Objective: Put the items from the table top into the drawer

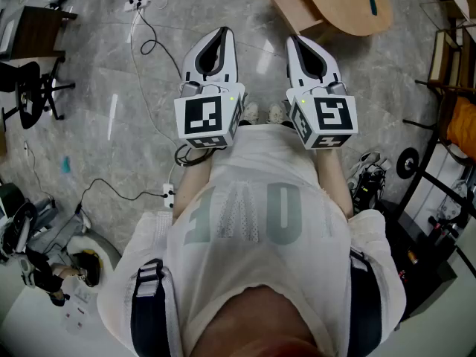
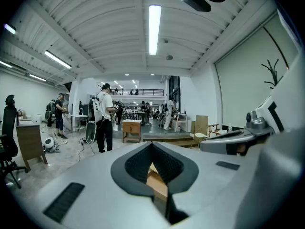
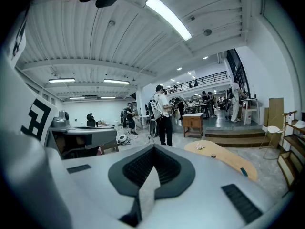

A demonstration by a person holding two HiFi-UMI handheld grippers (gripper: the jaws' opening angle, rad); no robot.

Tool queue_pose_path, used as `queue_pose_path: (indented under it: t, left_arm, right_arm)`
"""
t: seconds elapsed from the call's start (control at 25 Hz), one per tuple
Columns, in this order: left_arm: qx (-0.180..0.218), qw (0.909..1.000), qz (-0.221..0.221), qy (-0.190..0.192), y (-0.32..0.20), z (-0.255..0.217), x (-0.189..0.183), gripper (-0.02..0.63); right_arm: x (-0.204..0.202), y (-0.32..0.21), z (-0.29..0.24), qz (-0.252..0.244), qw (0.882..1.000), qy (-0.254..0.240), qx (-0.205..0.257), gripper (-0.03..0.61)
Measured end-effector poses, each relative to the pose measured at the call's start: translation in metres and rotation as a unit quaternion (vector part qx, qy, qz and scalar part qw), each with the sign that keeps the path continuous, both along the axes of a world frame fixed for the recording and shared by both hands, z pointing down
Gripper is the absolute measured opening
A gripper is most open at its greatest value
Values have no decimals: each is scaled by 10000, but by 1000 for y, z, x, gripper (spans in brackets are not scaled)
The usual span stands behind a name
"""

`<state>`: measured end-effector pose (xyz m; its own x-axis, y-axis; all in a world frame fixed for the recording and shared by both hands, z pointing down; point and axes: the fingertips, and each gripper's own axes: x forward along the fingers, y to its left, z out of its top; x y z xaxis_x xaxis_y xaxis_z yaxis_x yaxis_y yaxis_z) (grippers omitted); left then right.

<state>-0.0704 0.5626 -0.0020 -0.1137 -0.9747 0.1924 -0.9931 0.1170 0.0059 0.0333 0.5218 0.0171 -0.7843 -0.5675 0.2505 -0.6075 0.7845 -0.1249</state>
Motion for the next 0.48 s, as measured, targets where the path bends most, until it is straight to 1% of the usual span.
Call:
queue_pose_path:
  t: [0.28, 0.48]
  left_arm:
    - [47, 10000, -6, 43, 3, -3, -4, 6]
    - [88, 9999, 2, 60, 9, -4, -17, 7]
  right_arm:
    - [-7, 2, -4, -85, 9999, 43, 119, 5]
    - [-16, 6, -7, -46, 9999, 37, 149, 5]
